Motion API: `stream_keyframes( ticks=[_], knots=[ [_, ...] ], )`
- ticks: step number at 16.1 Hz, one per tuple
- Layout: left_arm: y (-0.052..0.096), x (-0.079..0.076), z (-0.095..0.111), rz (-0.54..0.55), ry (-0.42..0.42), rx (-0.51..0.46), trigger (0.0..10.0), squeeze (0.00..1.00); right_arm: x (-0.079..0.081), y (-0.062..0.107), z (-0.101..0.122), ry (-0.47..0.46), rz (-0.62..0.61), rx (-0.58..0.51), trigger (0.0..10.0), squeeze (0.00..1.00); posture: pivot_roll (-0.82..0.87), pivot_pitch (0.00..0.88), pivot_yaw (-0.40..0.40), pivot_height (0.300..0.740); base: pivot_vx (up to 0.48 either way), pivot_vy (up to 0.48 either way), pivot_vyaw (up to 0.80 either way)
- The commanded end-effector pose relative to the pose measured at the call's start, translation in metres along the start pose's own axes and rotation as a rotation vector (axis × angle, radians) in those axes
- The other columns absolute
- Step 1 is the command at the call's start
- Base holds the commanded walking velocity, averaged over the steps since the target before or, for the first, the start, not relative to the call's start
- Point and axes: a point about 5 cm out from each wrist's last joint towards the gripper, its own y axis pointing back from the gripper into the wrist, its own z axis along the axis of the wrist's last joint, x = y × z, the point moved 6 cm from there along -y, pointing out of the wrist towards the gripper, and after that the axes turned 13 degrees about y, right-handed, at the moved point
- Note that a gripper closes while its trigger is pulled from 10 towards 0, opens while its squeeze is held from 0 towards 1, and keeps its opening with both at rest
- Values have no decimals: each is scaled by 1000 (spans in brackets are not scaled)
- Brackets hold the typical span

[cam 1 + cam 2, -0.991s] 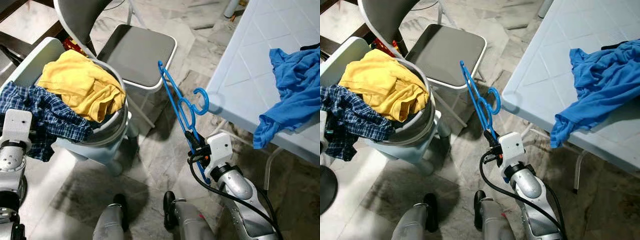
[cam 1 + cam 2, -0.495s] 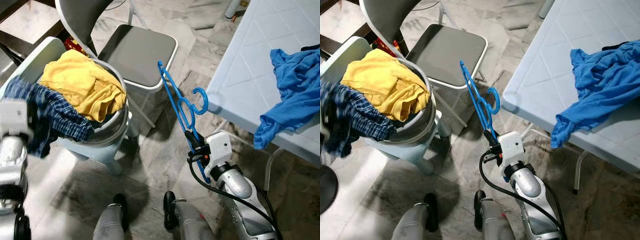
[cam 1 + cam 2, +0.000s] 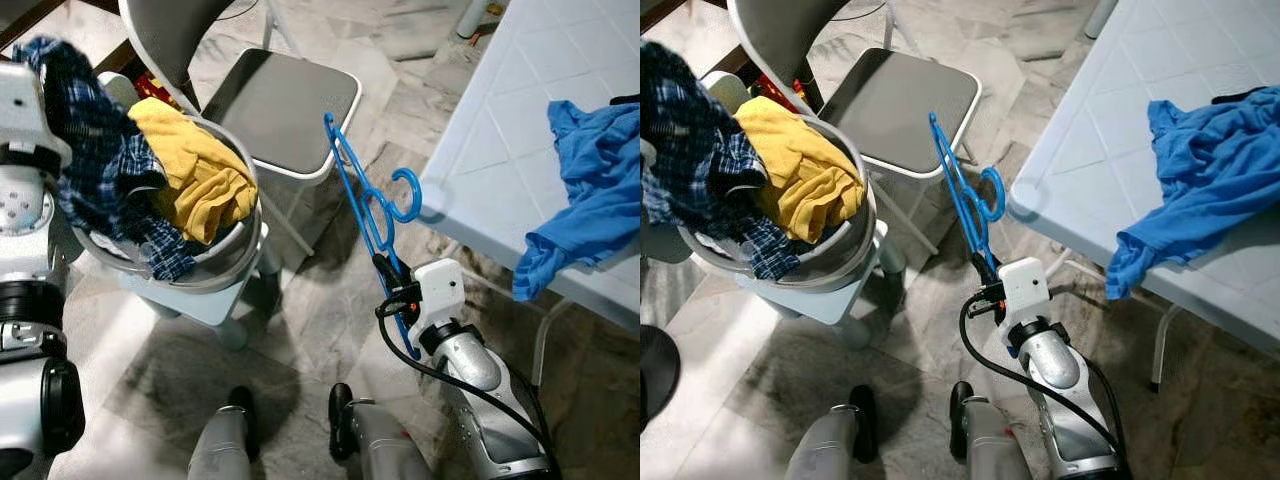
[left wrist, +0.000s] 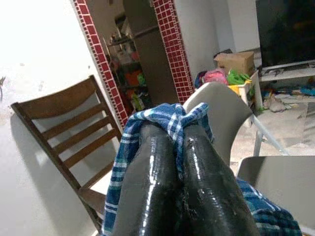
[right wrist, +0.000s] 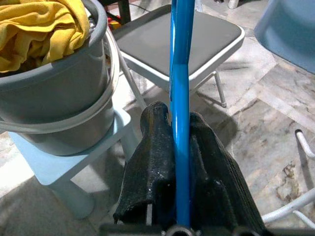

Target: Hang hanger

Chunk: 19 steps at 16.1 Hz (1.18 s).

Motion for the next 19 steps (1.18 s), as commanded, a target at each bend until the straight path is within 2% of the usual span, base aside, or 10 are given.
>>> stream_keyframes(
  ticks=[1, 5, 7, 8, 9, 10, 11, 14, 15, 19],
  knots=[
    [10, 7, -24, 26, -24, 89, 0, 0, 3, 4, -6, -3, -2, 14, 10000, 0, -175, 321, -18, 740, 0, 0, 0],
    [49, 13, -85, 45, -52, 314, 0, 0, 4, 6, -8, -3, -1, 18, 10000, 0, -185, 330, -23, 740, 0, 0, 0],
    [74, 14, -118, 34, -117, 486, 0, 0, 3, 7, -8, -1, -1, 21, 10000, 0, -190, 330, -25, 740, 0, 0, 0],
    [91, 24, -136, 60, -158, 591, 0, 0, 2, 7, -9, 2, 0, 24, 10000, 0, -191, 330, -28, 740, 0, 0, 0],
    [100, 27, -143, 55, -175, 635, 0, 0, 1, 7, -9, 3, 1, 25, 10000, 0, -192, 329, -31, 740, 0, 0, 0],
    [100, 27, -142, 50, -175, 624, 1608, 0, 1, 7, -9, 4, 3, 25, 10000, 0, -192, 328, -32, 740, 0, 0, 0],
    [96, 29, -136, 45, -198, 590, 10000, 1000, 1, 7, -9, 6, 7, 26, 10000, 0, -190, 327, -34, 740, 0, 0, 0],
    [89, 29, -125, -17, -343, 530, 10000, 1000, 2, 5, -9, 8, 11, 25, 10000, 0, -184, 323, -34, 740, 0, 0, 0],
    [92, 24, -125, -126, -485, 529, 10000, 1000, 2, 4, -8, 7, 13, 21, 10000, 0, -182, 323, -30, 740, 0, 0, 0],
    [113, 39, -136, -161, -573, 626, 10000, 1000, 3, 5, -8, 3, 11, 21, 10000, 0, -173, 326, -25, 740, 0, 0, 0]
  ],
)
